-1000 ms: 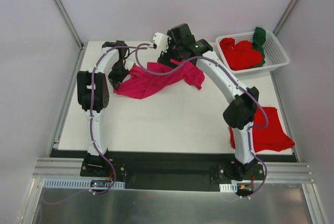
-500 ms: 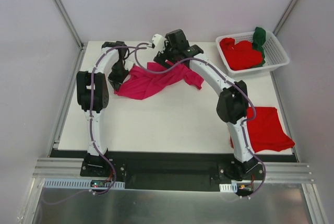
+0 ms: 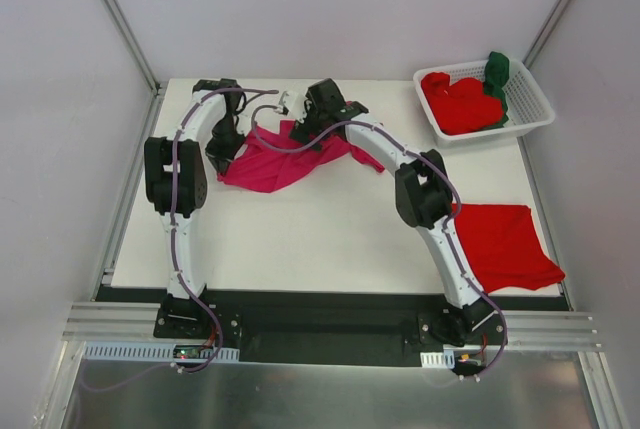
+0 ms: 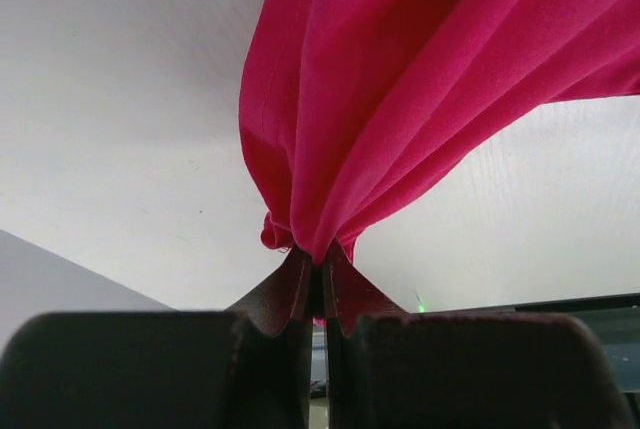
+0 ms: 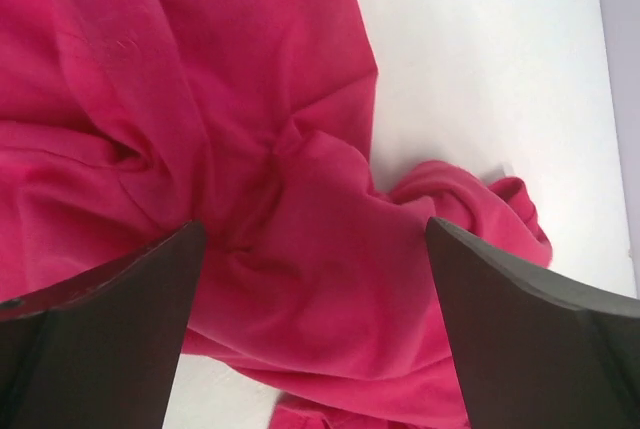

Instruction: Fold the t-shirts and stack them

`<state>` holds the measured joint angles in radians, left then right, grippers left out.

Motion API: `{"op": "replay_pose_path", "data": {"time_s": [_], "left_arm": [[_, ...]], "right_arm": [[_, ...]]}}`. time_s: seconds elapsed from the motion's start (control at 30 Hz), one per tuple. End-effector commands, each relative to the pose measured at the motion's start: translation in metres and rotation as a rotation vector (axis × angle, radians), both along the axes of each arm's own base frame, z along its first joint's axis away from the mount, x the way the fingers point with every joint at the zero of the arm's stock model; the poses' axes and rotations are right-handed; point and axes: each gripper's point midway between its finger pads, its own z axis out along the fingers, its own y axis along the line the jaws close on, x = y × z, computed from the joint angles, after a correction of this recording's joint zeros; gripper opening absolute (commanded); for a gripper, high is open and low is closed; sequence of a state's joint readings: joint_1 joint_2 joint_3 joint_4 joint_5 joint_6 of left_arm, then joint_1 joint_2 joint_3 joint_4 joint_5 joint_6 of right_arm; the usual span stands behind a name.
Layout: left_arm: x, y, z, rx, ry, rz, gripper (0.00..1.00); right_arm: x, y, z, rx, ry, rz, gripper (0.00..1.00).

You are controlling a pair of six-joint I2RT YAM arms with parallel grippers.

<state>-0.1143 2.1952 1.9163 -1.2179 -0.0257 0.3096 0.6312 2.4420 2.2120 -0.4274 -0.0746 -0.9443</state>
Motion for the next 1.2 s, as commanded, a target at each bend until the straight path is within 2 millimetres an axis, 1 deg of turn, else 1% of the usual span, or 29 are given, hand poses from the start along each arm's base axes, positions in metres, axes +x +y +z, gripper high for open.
{"op": "replay_pose_path", "data": {"time_s": [0.0, 0.03, 0.07, 0.3, 0.37, 0.5, 0.6, 0.67, 0.73, 0.77, 0.9, 1.0, 1.1, 1.13, 1.17], "left_arm": [[-0.011, 0.000, 0.025, -0.005, -0.019, -0.001, 0.00], [-0.011, 0.000, 0.024, -0.005, -0.016, -0.001, 0.00], [-0.011, 0.001, 0.024, -0.006, -0.014, 0.001, 0.00], [-0.010, -0.001, 0.019, -0.007, 0.000, 0.004, 0.00], [-0.010, -0.001, 0.018, -0.006, 0.004, 0.006, 0.00], [-0.010, -0.001, 0.019, -0.008, 0.001, 0.009, 0.00], [-0.011, -0.002, 0.020, -0.009, 0.003, 0.007, 0.00], [-0.012, -0.005, 0.021, -0.011, 0.002, 0.001, 0.00], [-0.013, -0.006, 0.022, -0.009, 0.003, -0.003, 0.00], [-0.014, -0.007, 0.021, -0.008, 0.004, -0.008, 0.00], [-0.013, -0.008, 0.023, -0.002, -0.001, -0.018, 0.00], [-0.012, -0.007, 0.023, 0.003, -0.005, -0.021, 0.00], [-0.013, -0.007, 0.023, 0.006, -0.004, -0.021, 0.00], [-0.013, -0.007, 0.023, 0.007, -0.002, -0.021, 0.00], [-0.013, -0.007, 0.023, 0.006, -0.004, -0.021, 0.00]], "right_arm": [[-0.017, 0.033, 0.051, 0.147, -0.001, 0.043, 0.96], [-0.020, 0.036, 0.052, 0.162, 0.010, 0.048, 0.95], [-0.029, 0.042, 0.051, 0.171, 0.028, 0.067, 0.95], [-0.047, 0.061, 0.057, 0.242, 0.080, 0.096, 0.93], [-0.055, 0.067, 0.057, 0.249, 0.095, 0.122, 0.93], [-0.061, 0.074, 0.048, 0.230, 0.096, 0.143, 0.91], [-0.057, 0.074, 0.035, 0.207, 0.098, 0.129, 0.91], [-0.053, 0.075, 0.030, 0.195, 0.095, 0.115, 0.91], [-0.052, 0.075, 0.026, 0.188, 0.104, 0.114, 0.90], [-0.052, 0.076, 0.021, 0.184, 0.109, 0.117, 0.89], [-0.054, 0.067, 0.001, 0.140, 0.142, 0.099, 0.88], [-0.062, 0.063, -0.008, 0.127, 0.172, 0.105, 0.86], [-0.066, 0.061, -0.015, 0.112, 0.187, 0.111, 0.81], [-0.065, 0.059, -0.014, 0.112, 0.188, 0.111, 0.77], [-0.066, 0.058, -0.015, 0.108, 0.189, 0.117, 0.69]]}}
